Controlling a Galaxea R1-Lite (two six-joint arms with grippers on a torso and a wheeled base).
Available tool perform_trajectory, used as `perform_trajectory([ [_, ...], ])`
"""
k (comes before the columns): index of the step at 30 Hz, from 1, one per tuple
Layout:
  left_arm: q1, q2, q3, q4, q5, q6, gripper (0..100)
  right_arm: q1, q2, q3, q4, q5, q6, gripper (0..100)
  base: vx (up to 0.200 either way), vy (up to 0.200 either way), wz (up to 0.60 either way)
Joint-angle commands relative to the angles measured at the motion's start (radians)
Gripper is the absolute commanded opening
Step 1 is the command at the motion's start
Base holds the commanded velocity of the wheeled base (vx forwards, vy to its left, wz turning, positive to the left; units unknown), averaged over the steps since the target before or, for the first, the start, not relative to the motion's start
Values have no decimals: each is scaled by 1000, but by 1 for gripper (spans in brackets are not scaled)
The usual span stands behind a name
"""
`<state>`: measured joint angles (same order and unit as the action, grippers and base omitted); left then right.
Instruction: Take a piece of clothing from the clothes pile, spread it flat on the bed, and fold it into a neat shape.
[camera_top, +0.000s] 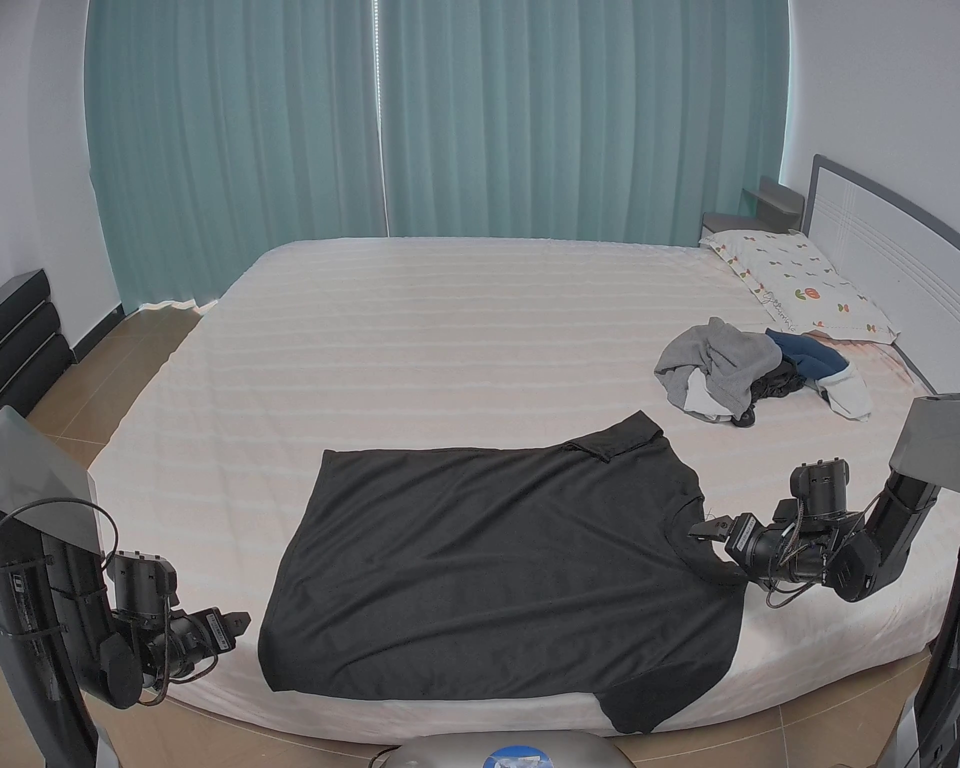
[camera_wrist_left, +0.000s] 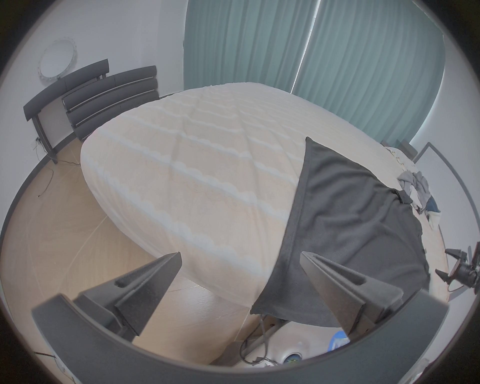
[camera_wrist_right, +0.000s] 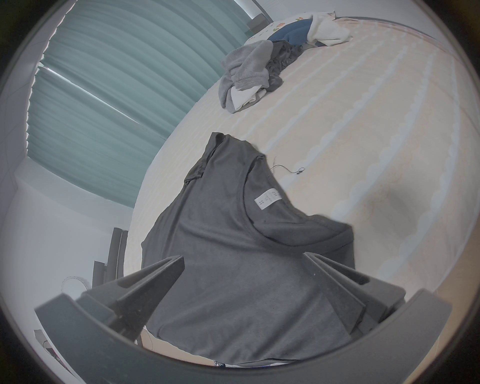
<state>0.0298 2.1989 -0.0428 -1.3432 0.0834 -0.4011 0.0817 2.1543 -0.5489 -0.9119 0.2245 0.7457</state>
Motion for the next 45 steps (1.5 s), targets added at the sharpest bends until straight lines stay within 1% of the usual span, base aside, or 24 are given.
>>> perform_trajectory([
  [1,-2,-1,-49,1,-1,-68,100,1,-11,1,-1,1,0,100,0,0,0],
  [3,-2,1,-81,1,-7,-148,100,3,-11,1,-1,1,0,100,100,0,0],
  [5,-4,-1,-88,2,-8,-177,100,6,-11,3,-1,-2,1,100,200,0,0],
  [12,-34,1,-83,1,-11,-188,100,29,-11,-29,-1,-10,1,100,171,0,0],
  [17,-67,4,-89,1,-36,-203,100,82,24,-128,31,-60,0,100,0,0,0],
  [19,-105,7,-91,1,-42,-242,100,104,50,-206,71,-71,0,100,0,0,0],
  [21,-131,21,-100,1,-44,-282,100,121,81,-307,143,-70,4,100,0,0,0],
  [23,-139,33,-117,1,-44,-306,100,136,122,-404,206,-74,30,100,0,0,0],
  [25,-139,44,-135,1,-48,-334,100,155,162,-514,280,-102,70,100,0,0,0],
  [29,-139,62,-164,1,-74,-380,100,173,260,-694,373,-143,84,100,0,0,0],
  [33,-139,61,-177,-1,-116,-436,100,178,319,-799,432,-146,86,100,0,0,0],
  [34,-139,61,-180,-1,-117,-441,100,178,322,-806,435,-148,86,100,0,0,0],
  [35,-139,62,-193,-1,-129,-473,100,176,335,-842,455,-148,83,100,0,0,0],
  [37,-140,70,-201,-1,-132,-501,100,171,346,-887,492,-149,83,100,0,0,0],
  [40,-142,77,-204,-1,-131,-495,100,167,363,-936,533,-146,84,100,0,0,0],
  [41,-149,88,-206,-2,-129,-496,100,162,403,-991,567,-148,87,100,0,0,0],
  [43,-151,93,-206,-2,-126,-496,100,162,420,-1014,574,-149,87,100,0,0,0],
  [45,-157,105,-203,-24,-120,-496,100,161,446,-1082,601,-148,87,100,0,0,0],
])
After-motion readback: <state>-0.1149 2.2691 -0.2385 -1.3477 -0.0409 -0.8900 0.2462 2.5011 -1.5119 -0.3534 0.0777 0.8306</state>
